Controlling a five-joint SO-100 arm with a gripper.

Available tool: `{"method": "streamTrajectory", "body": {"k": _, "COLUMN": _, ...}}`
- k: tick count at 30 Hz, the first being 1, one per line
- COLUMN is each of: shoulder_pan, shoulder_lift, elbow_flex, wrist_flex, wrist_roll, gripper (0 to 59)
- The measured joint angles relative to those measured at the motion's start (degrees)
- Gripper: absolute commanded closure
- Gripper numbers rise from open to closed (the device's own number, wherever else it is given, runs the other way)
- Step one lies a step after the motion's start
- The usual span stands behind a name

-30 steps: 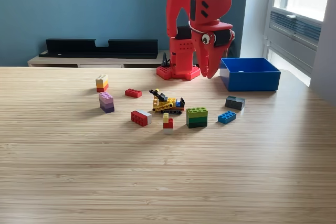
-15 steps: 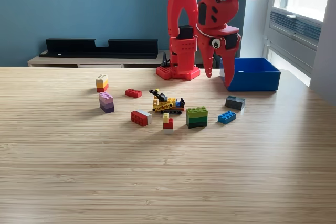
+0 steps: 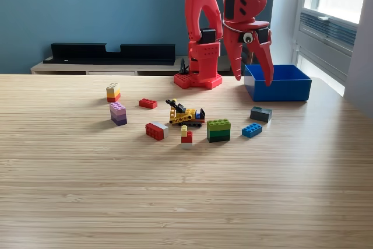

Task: Grasp a lego block and put it in the bin.

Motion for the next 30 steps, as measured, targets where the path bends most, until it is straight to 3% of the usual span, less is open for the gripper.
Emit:
{"method": "streamTrajectory", "body": {"k": 10, "shoulder_pan": 0.00, "shoulder_lift": 0.18, "elbow_flex": 4.75, "wrist_flex": -3.08, "wrist_roll": -1.67, "gripper": 21.8}}
{"method": "streamTrajectory", "body": {"k": 30, "shoulder_pan": 0.00, "shoulder_lift": 0.18, "elbow_flex": 11.25, "wrist_flex": -17.05, "wrist_roll": -4.83, "gripper": 18.7}}
